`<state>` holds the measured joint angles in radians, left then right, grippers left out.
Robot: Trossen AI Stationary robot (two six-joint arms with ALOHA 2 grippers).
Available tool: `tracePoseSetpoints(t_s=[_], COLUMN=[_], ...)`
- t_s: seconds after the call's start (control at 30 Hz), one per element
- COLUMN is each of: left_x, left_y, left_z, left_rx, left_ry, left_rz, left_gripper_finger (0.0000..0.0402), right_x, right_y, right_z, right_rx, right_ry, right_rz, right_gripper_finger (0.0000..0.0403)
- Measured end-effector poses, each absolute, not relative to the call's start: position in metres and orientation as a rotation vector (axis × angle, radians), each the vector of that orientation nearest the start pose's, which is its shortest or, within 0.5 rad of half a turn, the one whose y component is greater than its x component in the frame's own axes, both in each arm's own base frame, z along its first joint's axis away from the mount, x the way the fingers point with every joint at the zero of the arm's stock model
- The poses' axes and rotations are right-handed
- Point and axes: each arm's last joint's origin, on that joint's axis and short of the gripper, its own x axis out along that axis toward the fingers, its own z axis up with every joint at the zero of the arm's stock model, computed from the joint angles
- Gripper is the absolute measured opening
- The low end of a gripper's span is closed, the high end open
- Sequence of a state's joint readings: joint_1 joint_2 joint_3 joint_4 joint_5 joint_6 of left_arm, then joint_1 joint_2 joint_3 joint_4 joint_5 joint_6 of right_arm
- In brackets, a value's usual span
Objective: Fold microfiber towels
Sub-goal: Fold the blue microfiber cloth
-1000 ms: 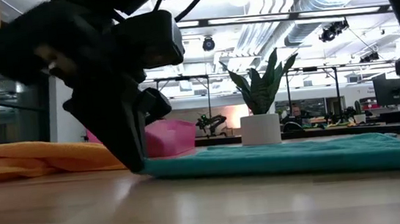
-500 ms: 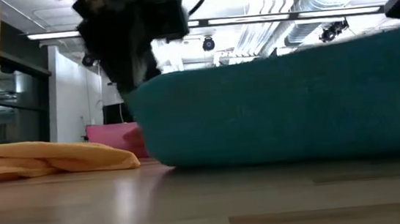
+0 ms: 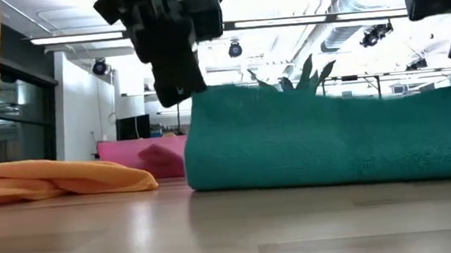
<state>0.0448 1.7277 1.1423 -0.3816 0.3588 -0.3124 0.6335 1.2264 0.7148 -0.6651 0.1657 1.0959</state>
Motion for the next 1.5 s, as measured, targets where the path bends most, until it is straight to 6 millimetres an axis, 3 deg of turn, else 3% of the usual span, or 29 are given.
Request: tracePoseSetpoints(t_s=[0.43,0.77,1.13,1.5], left_x=[0.356,0.364,0.366,0.368], left_y=[0.027,0.039,0.047,0.049], left_z=[0.197,0.171,0.171,0.159], left_rx=[-0.398,-0.391,-0.357,-0.325], left_ry=[0.939,0.971,0.928,0.957], left_rz=[0.166,0.268,0.368,0.396], left_gripper_finger=[0.0000,0.0000,0.0000,0.0006], right_x=[0.164,0.169,0.169,0.170], right_y=[0.086,0.068,0.052,0.049], right_z=[0.177,0.176,0.174,0.174], right_rx=[0.634,0.660,0.704,0.713], right_ry=[1.092,1.076,1.070,1.066], right_rz=[-0.410,-0.523,-0.660,-0.676], right_gripper_finger=[0.0000,0.0000,0.0000,0.0000])
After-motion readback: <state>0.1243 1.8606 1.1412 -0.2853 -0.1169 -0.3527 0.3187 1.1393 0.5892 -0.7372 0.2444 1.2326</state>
